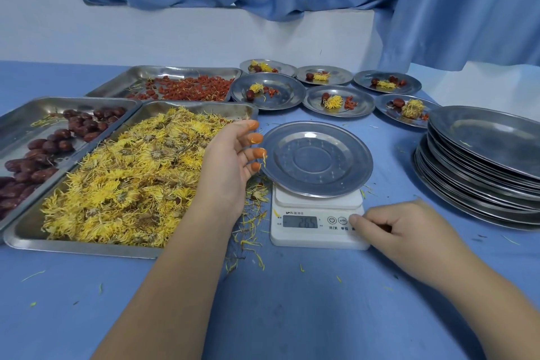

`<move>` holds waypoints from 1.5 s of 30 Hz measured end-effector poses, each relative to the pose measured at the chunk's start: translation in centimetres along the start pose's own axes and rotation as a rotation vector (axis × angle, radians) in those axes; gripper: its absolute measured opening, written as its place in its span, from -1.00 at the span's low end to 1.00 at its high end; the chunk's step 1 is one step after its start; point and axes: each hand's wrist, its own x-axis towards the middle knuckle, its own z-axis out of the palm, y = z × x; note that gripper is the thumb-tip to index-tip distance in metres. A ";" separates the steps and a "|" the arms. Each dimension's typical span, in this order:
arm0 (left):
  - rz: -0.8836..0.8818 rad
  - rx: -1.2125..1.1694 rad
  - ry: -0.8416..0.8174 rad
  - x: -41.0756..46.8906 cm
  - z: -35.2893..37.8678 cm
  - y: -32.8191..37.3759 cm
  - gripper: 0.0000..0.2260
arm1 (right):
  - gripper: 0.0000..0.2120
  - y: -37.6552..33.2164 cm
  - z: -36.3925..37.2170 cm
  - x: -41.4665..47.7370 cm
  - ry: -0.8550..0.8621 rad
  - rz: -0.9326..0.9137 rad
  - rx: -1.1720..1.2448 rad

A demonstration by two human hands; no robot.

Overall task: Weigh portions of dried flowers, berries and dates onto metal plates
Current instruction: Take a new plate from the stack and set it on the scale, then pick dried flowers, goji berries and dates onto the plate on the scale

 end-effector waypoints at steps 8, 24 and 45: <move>0.019 0.014 -0.017 0.4 -0.3 -0.3 -0.89 | -0.59 -0.2 1.0 0.4 0.183 -0.164 0.047; 0.237 0.889 -0.290 -0.9 -1.3 1.4 -0.89 | -0.50 -3.8 -0.2 4.5 0.456 -0.346 0.143; 0.211 1.962 -0.297 6.2 -12.1 11.0 -0.69 | -0.61 -3.2 1.7 4.6 0.492 -0.406 0.088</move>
